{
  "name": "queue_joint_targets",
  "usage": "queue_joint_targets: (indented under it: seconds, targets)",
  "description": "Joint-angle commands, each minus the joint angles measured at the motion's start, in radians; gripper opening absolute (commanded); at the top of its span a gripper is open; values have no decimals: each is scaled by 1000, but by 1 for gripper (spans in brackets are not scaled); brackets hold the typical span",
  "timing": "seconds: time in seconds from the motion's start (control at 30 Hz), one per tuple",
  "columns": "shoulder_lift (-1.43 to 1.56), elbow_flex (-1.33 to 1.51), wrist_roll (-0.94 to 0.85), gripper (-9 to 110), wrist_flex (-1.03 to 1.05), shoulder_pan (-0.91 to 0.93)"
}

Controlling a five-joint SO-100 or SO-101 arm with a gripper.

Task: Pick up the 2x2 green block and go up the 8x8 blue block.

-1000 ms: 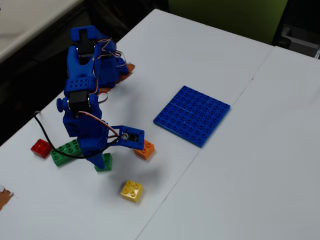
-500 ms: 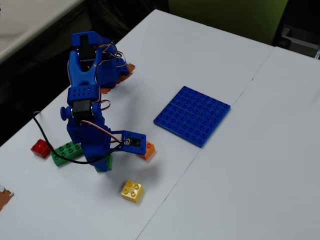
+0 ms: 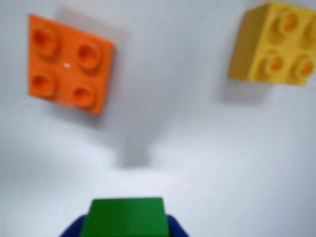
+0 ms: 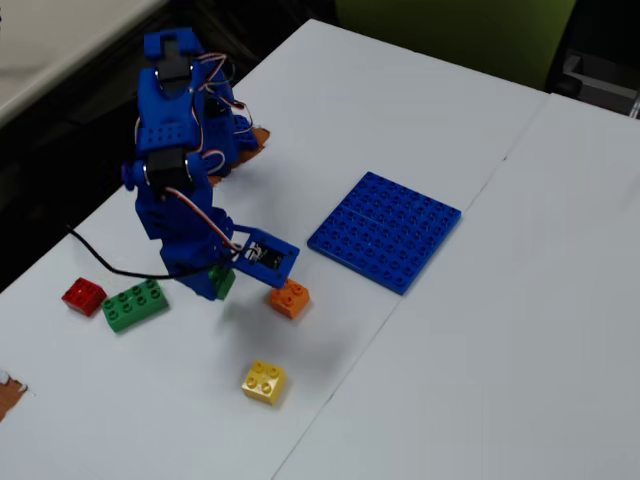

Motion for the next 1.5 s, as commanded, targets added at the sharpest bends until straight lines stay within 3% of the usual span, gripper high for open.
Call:
queue_joint_targets:
  seconds: [0.0,0.1,0.33,0.6,0.87,1.1,1.47]
  targets:
    - [184,-3,66,6,158,-12]
    - [287,3,120,6,268,-11]
    - [614,264,249,6,273,-48]
    - [703,190,856,6,272,-400]
    - [621,-100,1186,6,272,-611]
    - [494,-353,1253,5,265,-710]
    - [233,-425,1131,5,178,-732]
